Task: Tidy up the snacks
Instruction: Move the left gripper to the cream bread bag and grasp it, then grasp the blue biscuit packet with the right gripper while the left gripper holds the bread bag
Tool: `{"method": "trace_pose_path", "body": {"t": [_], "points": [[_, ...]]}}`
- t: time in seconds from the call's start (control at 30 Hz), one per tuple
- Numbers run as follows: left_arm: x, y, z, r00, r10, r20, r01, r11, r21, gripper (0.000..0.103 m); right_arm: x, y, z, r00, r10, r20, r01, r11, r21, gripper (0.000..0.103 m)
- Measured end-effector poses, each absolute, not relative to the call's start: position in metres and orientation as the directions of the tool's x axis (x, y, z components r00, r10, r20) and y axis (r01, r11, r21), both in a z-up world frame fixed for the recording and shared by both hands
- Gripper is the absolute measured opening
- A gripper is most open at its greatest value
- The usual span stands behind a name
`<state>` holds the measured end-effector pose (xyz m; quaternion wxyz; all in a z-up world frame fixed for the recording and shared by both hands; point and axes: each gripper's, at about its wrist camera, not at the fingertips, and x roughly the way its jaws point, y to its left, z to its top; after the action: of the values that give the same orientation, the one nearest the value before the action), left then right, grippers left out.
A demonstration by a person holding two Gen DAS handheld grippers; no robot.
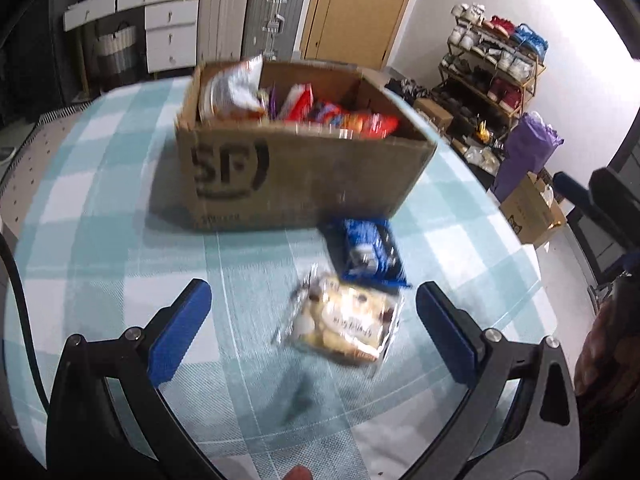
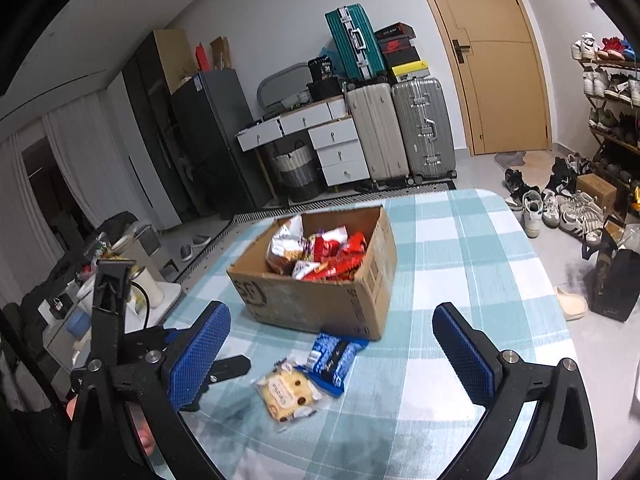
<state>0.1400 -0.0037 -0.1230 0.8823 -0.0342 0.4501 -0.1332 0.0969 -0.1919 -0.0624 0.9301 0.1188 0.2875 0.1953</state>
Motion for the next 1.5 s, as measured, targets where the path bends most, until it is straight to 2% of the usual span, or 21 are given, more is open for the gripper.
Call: {"method": "trace_pose_path", "body": {"t": [0.4,0.9,1.13,1.27,1.5], "points": [[0.154,-0.039,-0.186,0.458,-0.236,-0.857,0.254,0.959,-0.128,0.102,0.097,-0.192,-0.106,0.715,0.429,-0.551,-0.256,0.895,0.364,0.103],[0.16,-0.074,-0.212,0.465,-0.148,-0.873,0.274,0.962,-0.018,0.101,0.097,-0.2,-0.123,0.703,0.423,-0.571,-0.226,0.895,0.385,0.103],[0.158,-0.083,-0.211,0.49,-0.143,-0.86,0.299,0.954,0.012,0.081,0.095,-0.202,-0.123,0.701,0.426,-0.573,-0.218,0.892,0.396,0.103],[0.158,-0.081,-0.208,0.491,-0.172,-0.854,0.324,0.946,-0.004,0.064,0.095,-0.203,-0.126,0.696,0.43,-0.575,-0.21,0.888,0.409,0.103],[0.161,-0.07,-0.205,0.468,-0.23,-0.853,0.338,0.939,-0.068,0.061,0.095,-0.204,-0.127,0.697,0.429,-0.575,-0.21,0.888,0.409,0.103]]}}
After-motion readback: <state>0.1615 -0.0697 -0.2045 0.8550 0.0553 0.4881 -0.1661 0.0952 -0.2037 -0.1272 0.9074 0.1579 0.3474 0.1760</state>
